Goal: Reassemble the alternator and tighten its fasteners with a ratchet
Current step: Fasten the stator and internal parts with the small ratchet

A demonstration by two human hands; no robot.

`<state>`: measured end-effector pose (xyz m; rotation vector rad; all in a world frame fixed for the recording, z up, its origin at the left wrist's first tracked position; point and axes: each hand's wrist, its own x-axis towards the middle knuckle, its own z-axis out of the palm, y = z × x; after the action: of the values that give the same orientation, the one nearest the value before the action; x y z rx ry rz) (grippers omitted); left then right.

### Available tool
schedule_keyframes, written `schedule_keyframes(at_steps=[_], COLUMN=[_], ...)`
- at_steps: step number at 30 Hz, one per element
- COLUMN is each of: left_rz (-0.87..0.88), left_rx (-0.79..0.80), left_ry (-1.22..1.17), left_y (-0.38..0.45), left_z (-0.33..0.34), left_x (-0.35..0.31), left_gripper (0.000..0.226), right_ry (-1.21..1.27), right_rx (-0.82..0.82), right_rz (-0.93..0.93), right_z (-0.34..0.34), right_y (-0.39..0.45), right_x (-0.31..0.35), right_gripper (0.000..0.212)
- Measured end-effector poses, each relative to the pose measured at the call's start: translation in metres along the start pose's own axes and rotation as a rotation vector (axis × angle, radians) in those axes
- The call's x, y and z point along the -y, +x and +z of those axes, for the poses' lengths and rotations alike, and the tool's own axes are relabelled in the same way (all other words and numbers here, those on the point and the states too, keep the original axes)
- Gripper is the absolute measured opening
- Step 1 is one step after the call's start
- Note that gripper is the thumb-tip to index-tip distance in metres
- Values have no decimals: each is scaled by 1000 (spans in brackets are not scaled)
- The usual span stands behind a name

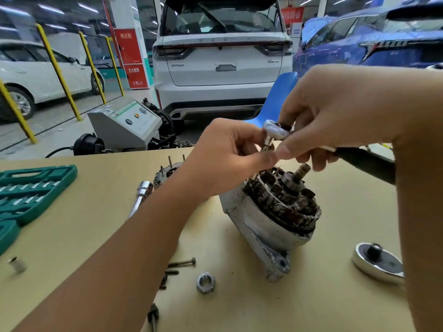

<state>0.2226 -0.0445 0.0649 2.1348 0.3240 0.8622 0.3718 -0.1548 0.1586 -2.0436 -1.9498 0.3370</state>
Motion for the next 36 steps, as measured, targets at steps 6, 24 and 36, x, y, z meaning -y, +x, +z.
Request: schedule_keyframes(at_steps=[6,24,36], left_rz=[-24,-25,38], left_rx=[24,14,-69], left_ry=[42,-60,15], left_y=[4,1,-6], left_z=[-1,-4,3], left_x=[6,10,16], left_gripper=[15,9,11], right_ry=[-165,-104,-151], right_rx=[-101,-26,25], right_rz=[-11,3,11], right_z=[4,0,3], right_y=[9,7,7], right_x=[-9,-12,-9], right_gripper=[12,12,19])
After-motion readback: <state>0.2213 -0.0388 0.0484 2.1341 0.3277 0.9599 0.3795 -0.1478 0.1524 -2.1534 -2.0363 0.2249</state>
